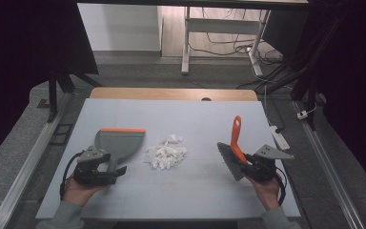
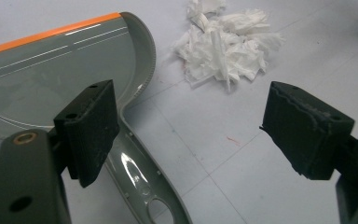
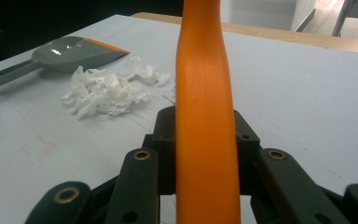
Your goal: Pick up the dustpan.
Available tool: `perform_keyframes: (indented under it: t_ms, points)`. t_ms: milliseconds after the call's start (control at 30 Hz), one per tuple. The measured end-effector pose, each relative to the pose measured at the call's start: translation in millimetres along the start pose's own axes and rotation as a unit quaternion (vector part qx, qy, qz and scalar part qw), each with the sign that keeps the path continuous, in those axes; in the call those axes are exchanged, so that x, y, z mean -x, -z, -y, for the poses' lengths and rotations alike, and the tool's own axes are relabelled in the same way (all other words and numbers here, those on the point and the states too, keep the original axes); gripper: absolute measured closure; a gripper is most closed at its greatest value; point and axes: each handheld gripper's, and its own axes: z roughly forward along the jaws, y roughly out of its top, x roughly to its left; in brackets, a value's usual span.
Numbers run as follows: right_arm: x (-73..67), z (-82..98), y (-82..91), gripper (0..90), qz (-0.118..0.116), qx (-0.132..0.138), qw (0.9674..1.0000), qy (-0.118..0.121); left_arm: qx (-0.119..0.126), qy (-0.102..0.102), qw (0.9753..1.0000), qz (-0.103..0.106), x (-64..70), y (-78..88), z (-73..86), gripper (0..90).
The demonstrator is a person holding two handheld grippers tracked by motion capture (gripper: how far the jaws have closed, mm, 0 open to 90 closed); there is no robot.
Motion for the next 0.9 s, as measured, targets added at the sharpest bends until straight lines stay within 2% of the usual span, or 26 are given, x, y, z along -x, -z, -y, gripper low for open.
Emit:
perform_keyframes:
  t_ms: [100, 233, 500, 567, 667, 800, 867, 900]
  points:
    - [0.1, 0.2, 1.5, 70.6, -0.002, 0.003, 1.0000, -0.002, -0.005, 0.006, 1.0000, -0.005, 2.4, 0.9, -4.2, 19.2]
    - [2.1, 0.7, 4.3, 70.6, -0.002, 0.009, 0.9999, -0.008, -0.011, 0.031, 0.9994, -0.010, 2.1, 2.2, -12.1, 19.6]
    - [1.9, 0.1, 5.4, 70.6, -0.005, 0.013, 0.9998, -0.012, -0.043, 0.068, 0.9952, -0.056, -4.1, -0.2, -34.4, 18.5]
    - [1.4, 0.1, 5.3, 70.6, -0.004, 0.013, 0.9999, -0.011, -0.054, 0.083, 0.9928, -0.067, -8.7, -2.1, -35.1, 18.0]
    - [1.2, 0.2, 5.2, 70.6, -0.001, 0.011, 0.9999, -0.010, -0.074, 0.107, 0.9876, -0.087, -14.9, -6.3, -30.0, 15.9]
    - [2.1, 0.2, 4.4, 70.6, 0.001, 0.008, 0.9999, -0.010, -0.095, 0.129, 0.9820, -0.100, -22.4, -10.2, -22.0, 12.4]
    - [1.5, 0.2, 4.0, 70.6, 0.000, 0.007, 0.9999, -0.009, -0.111, 0.141, 0.9782, -0.105, -25.5, -14.2, -20.0, 11.2]
    - [0.9, 0.3, 3.9, 70.6, 0.000, 0.007, 0.9999, -0.008, -0.126, 0.150, 0.9749, -0.105, -27.0, -19.5, -18.1, 10.7]
